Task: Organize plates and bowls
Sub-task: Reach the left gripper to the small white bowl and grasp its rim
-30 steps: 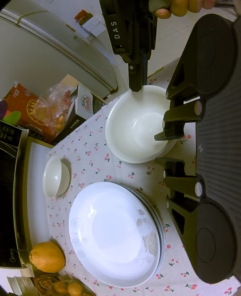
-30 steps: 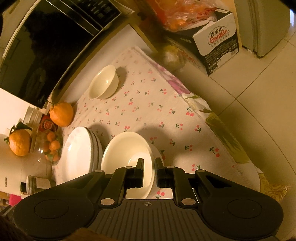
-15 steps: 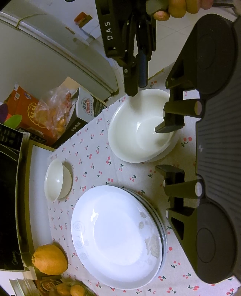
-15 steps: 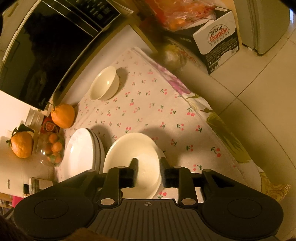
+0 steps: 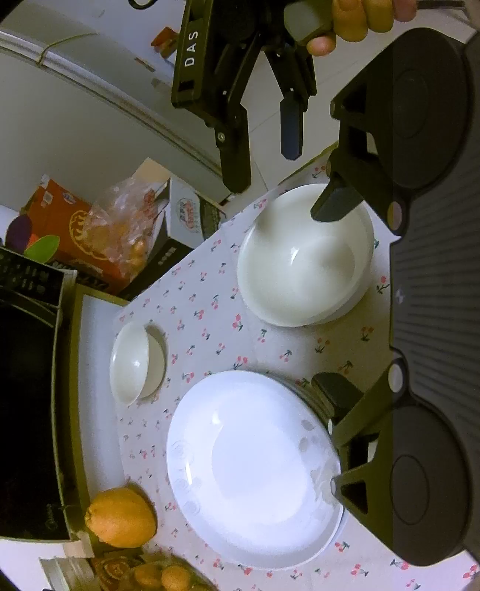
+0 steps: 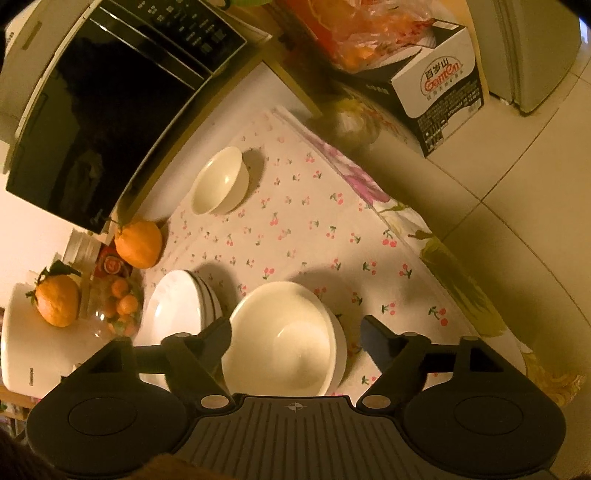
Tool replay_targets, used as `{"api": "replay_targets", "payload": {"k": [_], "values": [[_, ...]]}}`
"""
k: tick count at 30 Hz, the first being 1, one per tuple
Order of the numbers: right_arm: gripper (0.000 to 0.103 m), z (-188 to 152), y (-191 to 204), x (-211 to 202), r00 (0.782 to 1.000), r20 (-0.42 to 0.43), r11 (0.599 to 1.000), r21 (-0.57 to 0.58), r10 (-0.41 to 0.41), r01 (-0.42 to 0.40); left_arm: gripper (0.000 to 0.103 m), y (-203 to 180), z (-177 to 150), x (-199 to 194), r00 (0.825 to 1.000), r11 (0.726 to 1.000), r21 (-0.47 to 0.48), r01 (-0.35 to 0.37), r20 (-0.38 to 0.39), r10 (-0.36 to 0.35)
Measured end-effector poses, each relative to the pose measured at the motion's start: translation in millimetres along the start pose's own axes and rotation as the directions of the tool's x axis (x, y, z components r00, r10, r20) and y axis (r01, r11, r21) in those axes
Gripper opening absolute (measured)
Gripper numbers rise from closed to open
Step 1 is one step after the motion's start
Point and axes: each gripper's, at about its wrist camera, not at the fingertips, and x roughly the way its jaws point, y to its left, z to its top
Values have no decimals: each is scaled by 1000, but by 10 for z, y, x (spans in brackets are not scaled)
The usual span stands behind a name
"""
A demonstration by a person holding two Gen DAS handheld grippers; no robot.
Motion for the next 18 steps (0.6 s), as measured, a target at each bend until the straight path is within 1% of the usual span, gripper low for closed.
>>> {"api": "replay_targets", "payload": {"k": [2,7,10,13,16,18], "values": [[82,19,-7,-15,1000,7,1000,-2,4,-4,94,21,10,-13,1000,1000,-4,-6,4,7],[83,47,-23,-7,1000,2,1000,3,22,-22,95,99,52,-31,999,999,-20,-36,1,36],[84,58,-3,2,999,-7,1000,1,32,-32,97,147,114,-74,999,998,-34,-49,15,50],[88,81,47,16,999,-12,999,-13,33,-33,99,188,181,-121,998,998,-35,-60,33,61],[88,138,100,45,999,-22,999,-8,39,-39,100,244,262,-144,996,996,-34,-78,47,80],[88,187,145,66,998,-31,998,3,60,-60,100,292,321,-148,995,995,-41,-89,48,91]]}}
